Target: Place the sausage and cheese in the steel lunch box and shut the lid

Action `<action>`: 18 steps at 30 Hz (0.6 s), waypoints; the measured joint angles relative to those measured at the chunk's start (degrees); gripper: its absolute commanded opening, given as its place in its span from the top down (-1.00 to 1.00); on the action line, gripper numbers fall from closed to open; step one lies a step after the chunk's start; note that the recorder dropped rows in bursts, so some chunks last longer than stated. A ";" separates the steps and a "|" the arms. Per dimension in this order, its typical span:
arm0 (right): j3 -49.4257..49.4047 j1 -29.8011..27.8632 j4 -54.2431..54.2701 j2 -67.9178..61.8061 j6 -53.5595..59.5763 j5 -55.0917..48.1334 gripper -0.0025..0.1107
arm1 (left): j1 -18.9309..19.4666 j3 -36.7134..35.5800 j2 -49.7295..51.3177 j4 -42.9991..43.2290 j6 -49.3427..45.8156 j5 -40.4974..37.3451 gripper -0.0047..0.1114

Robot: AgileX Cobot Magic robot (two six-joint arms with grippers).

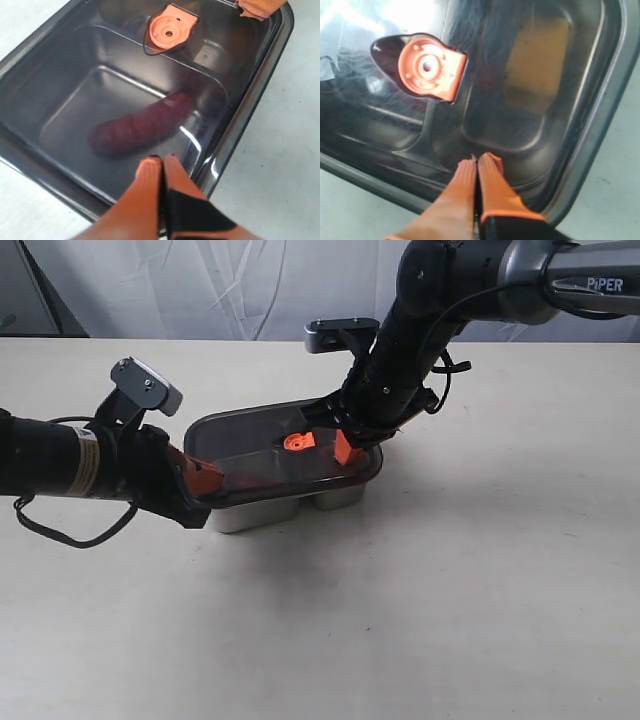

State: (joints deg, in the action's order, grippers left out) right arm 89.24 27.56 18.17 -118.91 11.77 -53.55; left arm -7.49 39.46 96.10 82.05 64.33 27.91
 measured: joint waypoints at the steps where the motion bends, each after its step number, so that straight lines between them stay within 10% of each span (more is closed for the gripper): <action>1: 0.00 0.00 0.13 -0.04 0.00 0.00 0.97 | 0.00 0.00 0.29 0.17 0.35 0.00 0.91; 18: 0.00 0.00 0.51 -1.03 -0.21 0.65 0.97 | 0.11 1.38 5.23 -2.71 1.16 3.81 0.91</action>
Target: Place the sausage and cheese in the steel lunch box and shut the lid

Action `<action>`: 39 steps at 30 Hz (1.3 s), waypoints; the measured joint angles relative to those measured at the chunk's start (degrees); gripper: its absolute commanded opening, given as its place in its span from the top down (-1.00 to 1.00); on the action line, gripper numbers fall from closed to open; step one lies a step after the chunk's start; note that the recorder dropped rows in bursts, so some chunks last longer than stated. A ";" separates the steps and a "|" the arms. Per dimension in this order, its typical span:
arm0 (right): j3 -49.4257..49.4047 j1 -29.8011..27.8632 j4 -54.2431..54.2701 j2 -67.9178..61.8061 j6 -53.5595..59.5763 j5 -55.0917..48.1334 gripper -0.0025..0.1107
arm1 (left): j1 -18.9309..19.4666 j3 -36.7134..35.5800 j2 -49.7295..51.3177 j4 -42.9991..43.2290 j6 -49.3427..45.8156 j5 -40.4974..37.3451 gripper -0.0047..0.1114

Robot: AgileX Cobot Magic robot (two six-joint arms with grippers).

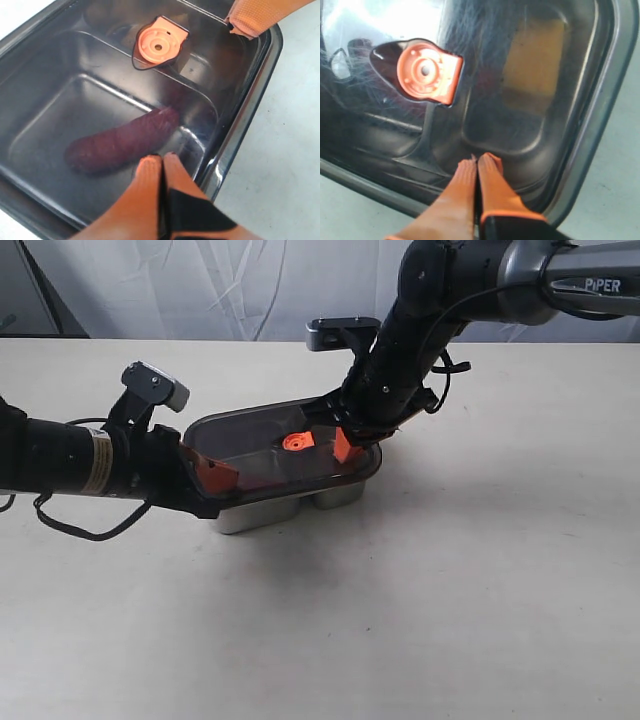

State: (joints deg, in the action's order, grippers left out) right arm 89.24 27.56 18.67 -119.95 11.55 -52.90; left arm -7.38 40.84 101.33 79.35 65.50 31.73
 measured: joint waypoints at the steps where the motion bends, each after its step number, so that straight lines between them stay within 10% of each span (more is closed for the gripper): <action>1: 0.14 0.00 0.00 -0.31 0.00 0.00 0.97 | 0.00 0.00 0.02 0.10 0.00 0.00 0.91; 39: -0.84 0.00 0.85 5.55 0.13 5.64 0.97 | -0.11 0.76 -6.01 5.17 2.72 0.73 0.91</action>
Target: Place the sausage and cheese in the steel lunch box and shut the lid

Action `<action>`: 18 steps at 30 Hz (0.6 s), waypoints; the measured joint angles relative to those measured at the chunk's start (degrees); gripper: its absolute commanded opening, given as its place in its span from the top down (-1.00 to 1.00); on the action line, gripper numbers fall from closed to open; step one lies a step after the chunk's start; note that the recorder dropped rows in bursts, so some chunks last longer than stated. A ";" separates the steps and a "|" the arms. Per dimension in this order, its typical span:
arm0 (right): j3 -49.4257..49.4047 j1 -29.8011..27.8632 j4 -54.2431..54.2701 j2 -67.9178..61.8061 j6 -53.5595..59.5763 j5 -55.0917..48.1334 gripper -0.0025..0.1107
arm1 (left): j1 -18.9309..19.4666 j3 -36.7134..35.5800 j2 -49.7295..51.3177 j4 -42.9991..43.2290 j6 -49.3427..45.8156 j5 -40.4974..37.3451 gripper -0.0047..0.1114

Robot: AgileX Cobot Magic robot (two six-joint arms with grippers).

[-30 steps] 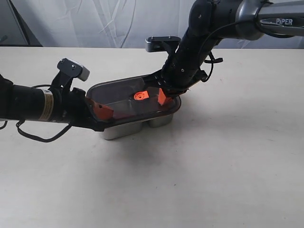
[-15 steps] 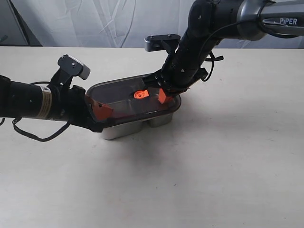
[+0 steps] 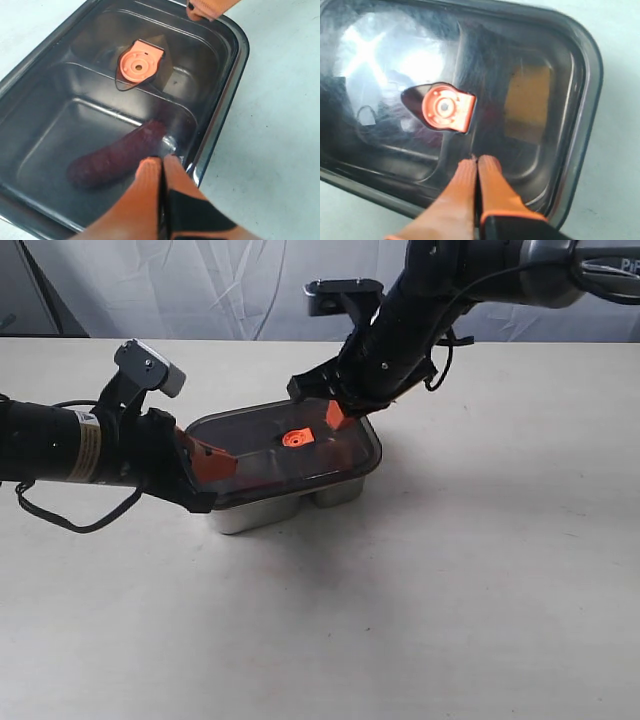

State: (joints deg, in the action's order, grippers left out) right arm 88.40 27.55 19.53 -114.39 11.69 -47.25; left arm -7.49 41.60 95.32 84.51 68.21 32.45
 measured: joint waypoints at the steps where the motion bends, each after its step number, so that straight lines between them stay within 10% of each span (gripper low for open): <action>1: 0.00 0.00 0.00 0.65 0.11 0.00 0.97 | 0.00 0.00 0.00 0.00 0.00 0.00 0.91; 18: 0.00 -3.34 -14.43 -1.78 -9.83 -7.24 0.97 | 0.00 0.00 0.00 1.40 0.77 0.99 0.91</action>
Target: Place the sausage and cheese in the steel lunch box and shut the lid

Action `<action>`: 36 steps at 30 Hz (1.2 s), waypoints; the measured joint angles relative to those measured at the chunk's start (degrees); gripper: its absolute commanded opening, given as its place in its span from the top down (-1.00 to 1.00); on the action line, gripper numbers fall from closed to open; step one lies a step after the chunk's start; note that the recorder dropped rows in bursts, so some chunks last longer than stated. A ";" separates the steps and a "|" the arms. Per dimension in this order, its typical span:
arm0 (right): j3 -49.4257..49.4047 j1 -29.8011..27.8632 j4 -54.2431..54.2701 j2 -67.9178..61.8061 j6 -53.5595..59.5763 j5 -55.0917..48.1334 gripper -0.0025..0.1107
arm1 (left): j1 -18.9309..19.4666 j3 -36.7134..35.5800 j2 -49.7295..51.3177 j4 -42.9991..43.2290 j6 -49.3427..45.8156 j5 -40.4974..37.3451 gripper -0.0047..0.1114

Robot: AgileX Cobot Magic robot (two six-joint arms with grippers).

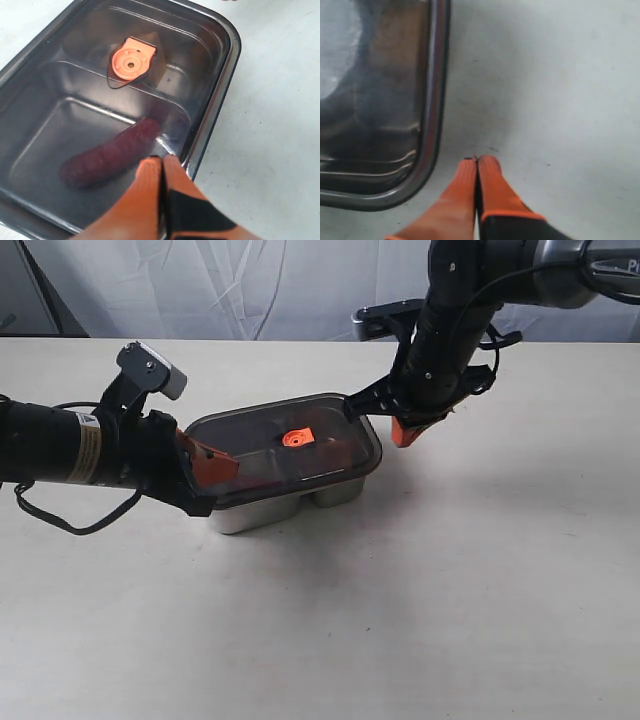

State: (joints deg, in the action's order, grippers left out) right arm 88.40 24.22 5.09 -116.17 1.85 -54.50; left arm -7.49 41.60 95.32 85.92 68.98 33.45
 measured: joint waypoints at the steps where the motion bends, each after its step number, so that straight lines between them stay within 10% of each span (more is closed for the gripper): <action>1: 0.00 0.00 1.63 -0.24 1.00 0.00 0.97 | 0.00 0.00 0.00 0.00 0.00 0.00 0.91; 36: 0.00 0.00 5.25 -4.54 2.10 2.87 0.97 | 0.00 0.00 0.00 0.00 0.14 -0.09 0.91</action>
State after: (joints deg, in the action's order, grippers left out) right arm 88.40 24.22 10.34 -120.70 3.96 -51.62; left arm -7.49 41.60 95.32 85.92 69.12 33.35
